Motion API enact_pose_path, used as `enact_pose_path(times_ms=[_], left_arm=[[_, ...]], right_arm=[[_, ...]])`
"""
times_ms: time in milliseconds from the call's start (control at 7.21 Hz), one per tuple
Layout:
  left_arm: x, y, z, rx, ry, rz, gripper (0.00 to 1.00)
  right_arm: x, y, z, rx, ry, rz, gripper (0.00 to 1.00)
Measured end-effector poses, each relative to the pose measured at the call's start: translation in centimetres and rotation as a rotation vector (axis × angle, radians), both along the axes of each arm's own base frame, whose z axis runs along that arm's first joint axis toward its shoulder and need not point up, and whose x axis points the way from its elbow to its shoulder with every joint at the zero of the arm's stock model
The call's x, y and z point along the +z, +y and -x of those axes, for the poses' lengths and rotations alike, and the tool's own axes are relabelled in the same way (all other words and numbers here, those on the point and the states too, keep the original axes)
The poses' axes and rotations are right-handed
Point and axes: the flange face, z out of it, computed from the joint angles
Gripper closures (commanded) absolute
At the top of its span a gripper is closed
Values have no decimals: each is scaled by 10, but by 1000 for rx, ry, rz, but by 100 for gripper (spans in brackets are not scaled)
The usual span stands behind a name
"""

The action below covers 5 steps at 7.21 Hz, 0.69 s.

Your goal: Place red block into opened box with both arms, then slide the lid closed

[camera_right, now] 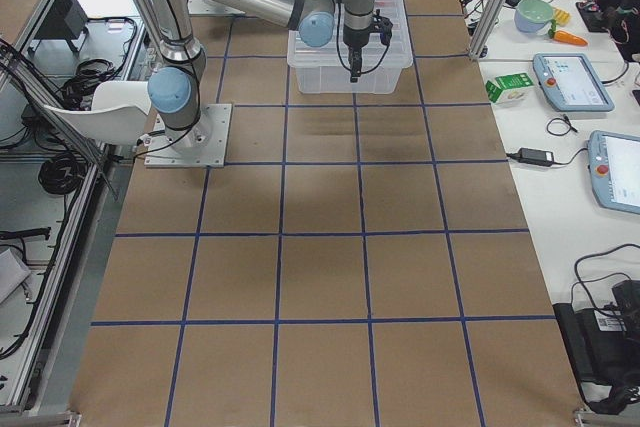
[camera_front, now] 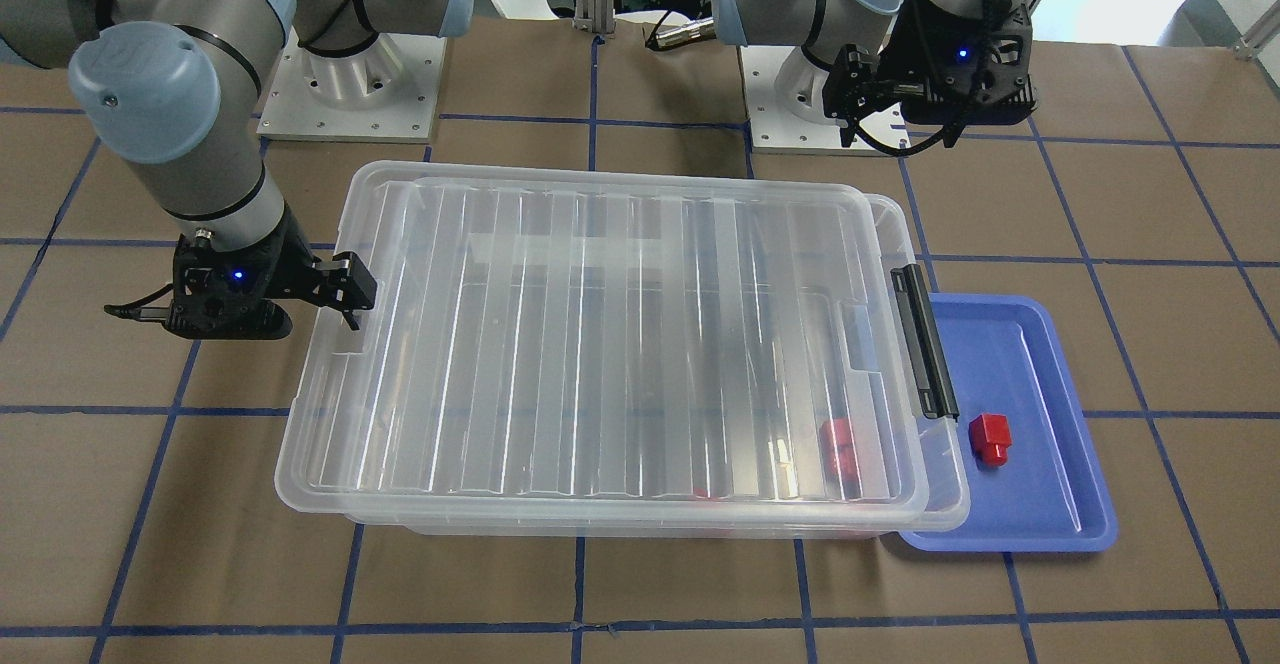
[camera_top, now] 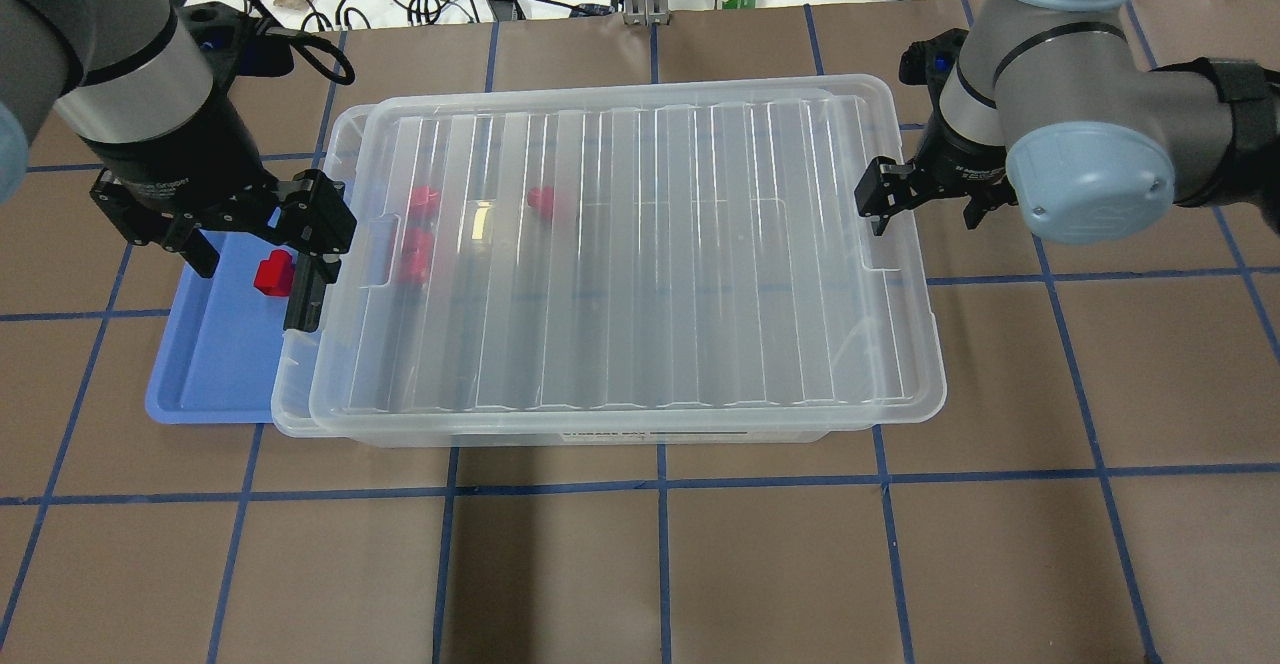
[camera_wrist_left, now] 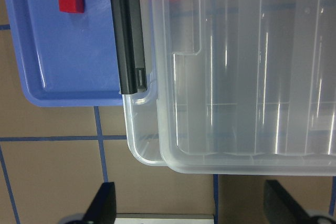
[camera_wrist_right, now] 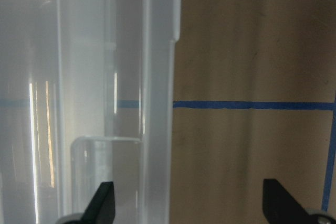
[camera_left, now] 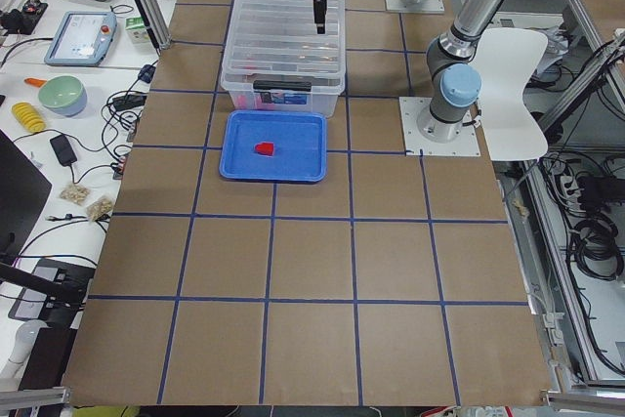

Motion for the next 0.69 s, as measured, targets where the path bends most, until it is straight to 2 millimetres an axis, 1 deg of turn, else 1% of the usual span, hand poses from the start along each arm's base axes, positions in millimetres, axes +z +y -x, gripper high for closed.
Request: enact_pose_path(times_ms=[277,416,693], left_arm=[[-1,-2,2,0,18,2,0],[-5,-5,2,0,25,-4,0],[-11,-18,-4,13,27,17,0]], right_arm=[[0,-2,6,44,4,11,0],[0,-3,11,62,6,12,0],[0,-6,31,80,8,9,0]])
